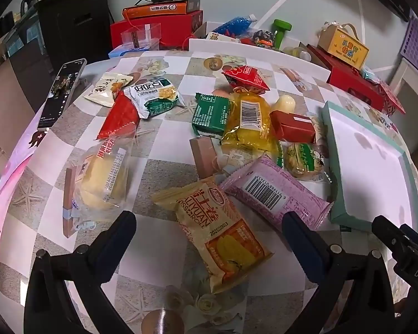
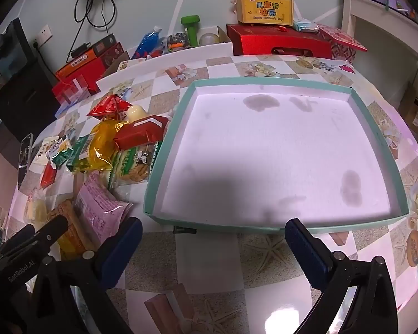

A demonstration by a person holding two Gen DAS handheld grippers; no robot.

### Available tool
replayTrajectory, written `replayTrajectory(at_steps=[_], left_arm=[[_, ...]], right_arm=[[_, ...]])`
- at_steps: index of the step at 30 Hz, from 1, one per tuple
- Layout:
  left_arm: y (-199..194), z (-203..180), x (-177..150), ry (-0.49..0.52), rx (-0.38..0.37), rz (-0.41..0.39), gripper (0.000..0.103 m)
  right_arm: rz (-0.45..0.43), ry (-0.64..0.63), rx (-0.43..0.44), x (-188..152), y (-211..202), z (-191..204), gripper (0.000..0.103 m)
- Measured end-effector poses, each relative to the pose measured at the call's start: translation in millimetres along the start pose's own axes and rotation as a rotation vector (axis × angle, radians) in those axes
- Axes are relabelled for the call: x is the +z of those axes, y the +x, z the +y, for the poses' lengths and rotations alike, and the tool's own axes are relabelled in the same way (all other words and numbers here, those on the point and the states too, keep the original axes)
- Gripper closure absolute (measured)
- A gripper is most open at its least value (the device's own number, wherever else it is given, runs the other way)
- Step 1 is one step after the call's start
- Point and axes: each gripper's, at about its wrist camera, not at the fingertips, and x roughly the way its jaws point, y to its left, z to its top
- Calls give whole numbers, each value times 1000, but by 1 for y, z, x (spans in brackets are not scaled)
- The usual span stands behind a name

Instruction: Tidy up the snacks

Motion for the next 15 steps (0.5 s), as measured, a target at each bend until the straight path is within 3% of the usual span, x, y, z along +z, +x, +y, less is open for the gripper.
replayTrajectory(at_steps=[15], left_arm=[[0,1,1,0,-5,7,0]], right_arm=[[5,3,2,0,1,0,0]])
